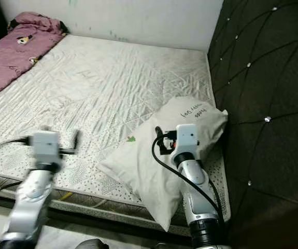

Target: Clean up the room

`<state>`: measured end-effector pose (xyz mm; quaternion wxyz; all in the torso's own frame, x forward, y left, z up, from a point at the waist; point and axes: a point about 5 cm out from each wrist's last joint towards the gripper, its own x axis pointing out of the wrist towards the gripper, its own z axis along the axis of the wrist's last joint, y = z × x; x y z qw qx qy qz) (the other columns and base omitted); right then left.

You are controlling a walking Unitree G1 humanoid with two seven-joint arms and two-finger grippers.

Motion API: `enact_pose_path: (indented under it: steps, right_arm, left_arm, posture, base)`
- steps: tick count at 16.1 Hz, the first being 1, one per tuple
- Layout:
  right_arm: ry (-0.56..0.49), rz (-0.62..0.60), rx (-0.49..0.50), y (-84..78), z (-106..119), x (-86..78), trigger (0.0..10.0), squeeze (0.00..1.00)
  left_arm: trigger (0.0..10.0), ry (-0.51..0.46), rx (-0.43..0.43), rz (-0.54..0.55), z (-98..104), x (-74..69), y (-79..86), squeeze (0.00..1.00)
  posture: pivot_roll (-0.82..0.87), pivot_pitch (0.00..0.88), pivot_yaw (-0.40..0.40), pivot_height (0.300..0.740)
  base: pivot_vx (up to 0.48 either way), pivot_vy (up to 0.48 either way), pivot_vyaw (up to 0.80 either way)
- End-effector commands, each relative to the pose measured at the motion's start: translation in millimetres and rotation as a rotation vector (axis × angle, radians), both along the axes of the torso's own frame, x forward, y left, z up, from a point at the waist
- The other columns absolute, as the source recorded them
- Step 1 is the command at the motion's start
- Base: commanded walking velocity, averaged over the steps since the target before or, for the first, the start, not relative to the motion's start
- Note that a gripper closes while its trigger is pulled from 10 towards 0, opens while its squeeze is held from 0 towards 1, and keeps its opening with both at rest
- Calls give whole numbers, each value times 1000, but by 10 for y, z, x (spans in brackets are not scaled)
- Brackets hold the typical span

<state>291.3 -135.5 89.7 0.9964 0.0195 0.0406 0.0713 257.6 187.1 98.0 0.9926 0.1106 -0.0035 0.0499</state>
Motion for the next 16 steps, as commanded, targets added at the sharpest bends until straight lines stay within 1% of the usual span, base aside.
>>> enact_pose_path:
  steps: [1,2,3,4,6,7,9,11,14,15,16]
  right_arm:
    - [-19,-18,-7,-15,47,-17,10000,0]
    - [-34,-21,-12,4,65,-57,10000,0]
    - [-34,-20,-11,15,61,-66,10000,0]
    - [-29,-19,-11,39,38,-81,10000,0]
    - [-9,-15,-11,58,-20,-114,10000,0]
    - [-1,-11,-11,67,-39,-126,10000,0]
    - [-3,25,-25,144,-45,-153,10000,0]
    - [4,16,-15,137,-50,-155,10000,0]
    - [5,17,-14,143,-49,-154,10000,0]
    - [5,17,-14,144,-50,-150,10000,0]
    - [5,17,-14,144,-50,-148,10000,0]
  left_arm:
    - [10000,-8,38,71,4,-46,97,0]
    - [10000,-7,72,166,-7,-109,199,0]
    - [10000,-5,73,162,-9,-112,190,0]
    - [10000,15,46,141,-41,-119,155,0]
    - [10000,36,28,103,-80,-133,99,0]
    - [10000,42,32,97,-91,-137,87,0]
    - [10000,77,15,95,-149,-143,97,0]
    - [10000,90,-10,103,-168,-151,112,0]
    - [10000,89,-26,97,-161,-147,114,0]
    - [10000,96,-62,84,-167,-146,98,0]
    - [10000,100,-74,82,-171,-146,93,0]
  posture:
    - [55,0,-8,740]
    - [55,0,-5,740]
    - [58,0,-4,740]
    - [59,0,-4,740]
    - [59,0,-2,740]
    - [58,0,-2,740]
    - [58,0,-1,740]
    - [56,0,0,740]
    - [55,0,0,740]
    - [55,0,0,740]
    - [55,0,0,740]
  base:
    - [0,0,0]
    - [0,0,0]
    - [0,0,0]
    - [0,0,0]
    - [0,0,0]
    - [0,0,0]
    - [0,0,0]
    - [0,0,0]
    - [0,0,0]
    - [0,0,0]
    - [0,0,0]
